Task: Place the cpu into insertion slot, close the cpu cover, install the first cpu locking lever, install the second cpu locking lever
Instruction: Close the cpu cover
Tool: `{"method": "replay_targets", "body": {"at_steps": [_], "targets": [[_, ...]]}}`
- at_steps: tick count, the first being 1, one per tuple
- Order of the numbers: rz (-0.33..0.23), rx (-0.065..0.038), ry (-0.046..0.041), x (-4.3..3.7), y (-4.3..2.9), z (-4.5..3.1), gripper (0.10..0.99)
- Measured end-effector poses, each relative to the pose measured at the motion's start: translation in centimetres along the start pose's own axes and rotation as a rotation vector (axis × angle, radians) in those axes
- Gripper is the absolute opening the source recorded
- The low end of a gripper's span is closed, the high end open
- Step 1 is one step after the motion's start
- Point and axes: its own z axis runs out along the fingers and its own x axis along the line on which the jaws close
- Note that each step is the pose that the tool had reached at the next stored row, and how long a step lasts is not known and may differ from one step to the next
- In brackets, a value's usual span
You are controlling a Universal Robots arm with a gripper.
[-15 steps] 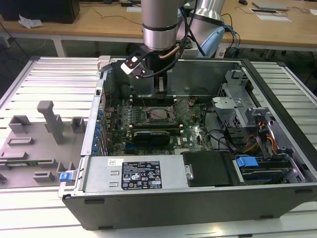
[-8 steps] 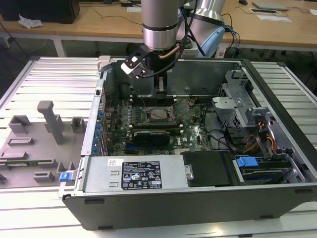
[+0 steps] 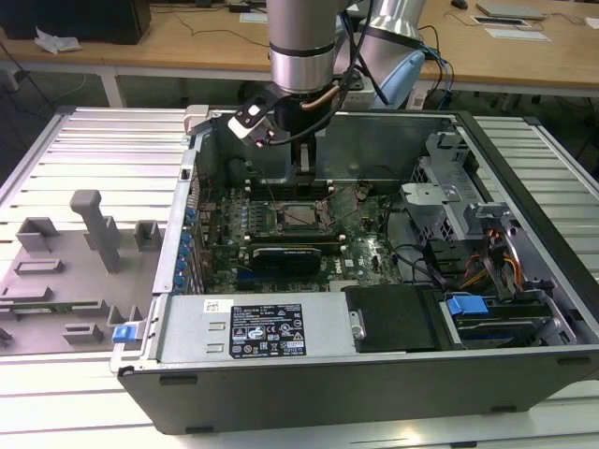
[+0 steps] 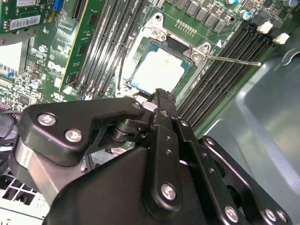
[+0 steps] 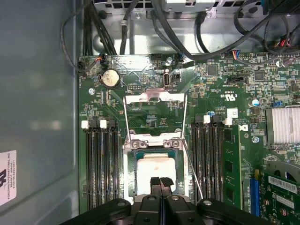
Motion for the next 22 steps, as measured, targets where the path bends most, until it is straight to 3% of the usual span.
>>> {"method": "replay_targets", "body": {"at_steps": [2,5,8,14,19,22], "targets": [[0.0,0.003,-0.0001,0.0,0.01,-0.01,0.106],[0.0,0.023,-0.001,0.0,0.07,-0.01,0.106],[0.0,0.023,-0.0007,0.0,0.17,0.01,0.106],[0.0,0.023,-0.0008,0.03,1.02,0.07,0.106],[0.0,0.024,-0.0008,0.05,1.78,0.13,0.106],[0.0,0.025,-0.0008,0.08,2.64,0.2,0.106]]}}
